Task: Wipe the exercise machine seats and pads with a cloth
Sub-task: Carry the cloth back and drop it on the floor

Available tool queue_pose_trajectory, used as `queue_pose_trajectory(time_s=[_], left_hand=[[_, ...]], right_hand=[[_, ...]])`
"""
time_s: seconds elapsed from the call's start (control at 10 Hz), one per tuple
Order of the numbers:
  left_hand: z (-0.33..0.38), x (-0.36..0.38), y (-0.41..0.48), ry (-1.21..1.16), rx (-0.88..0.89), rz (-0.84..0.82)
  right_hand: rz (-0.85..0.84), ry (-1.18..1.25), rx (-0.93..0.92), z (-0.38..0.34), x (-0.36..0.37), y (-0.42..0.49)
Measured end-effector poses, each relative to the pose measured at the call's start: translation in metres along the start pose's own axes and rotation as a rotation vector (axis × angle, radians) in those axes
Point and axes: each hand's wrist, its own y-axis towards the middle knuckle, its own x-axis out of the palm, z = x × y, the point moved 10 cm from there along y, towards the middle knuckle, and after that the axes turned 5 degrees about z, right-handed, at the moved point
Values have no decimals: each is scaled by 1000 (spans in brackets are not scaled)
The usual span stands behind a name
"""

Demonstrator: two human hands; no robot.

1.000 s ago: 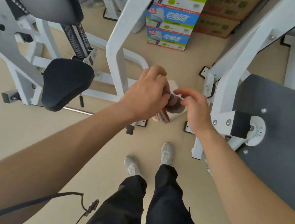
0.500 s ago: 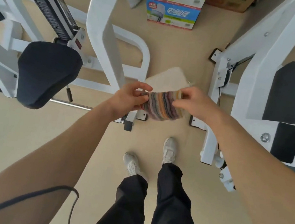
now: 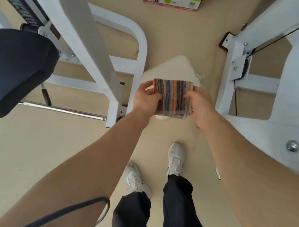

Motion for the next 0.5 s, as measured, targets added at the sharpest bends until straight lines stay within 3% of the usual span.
queue_pose_trajectory(time_s=[0.2, 0.3, 0.5], left_hand=[[-6, -6, 33, 321, -37, 66], [2, -18, 13, 483, -38, 1], [70, -55, -53, 474, 114, -39]], right_hand=[[323, -523, -136, -15, -38, 36], [293, -693, -216, -26, -35, 10], [241, -912, -392, -74, -39, -82]])
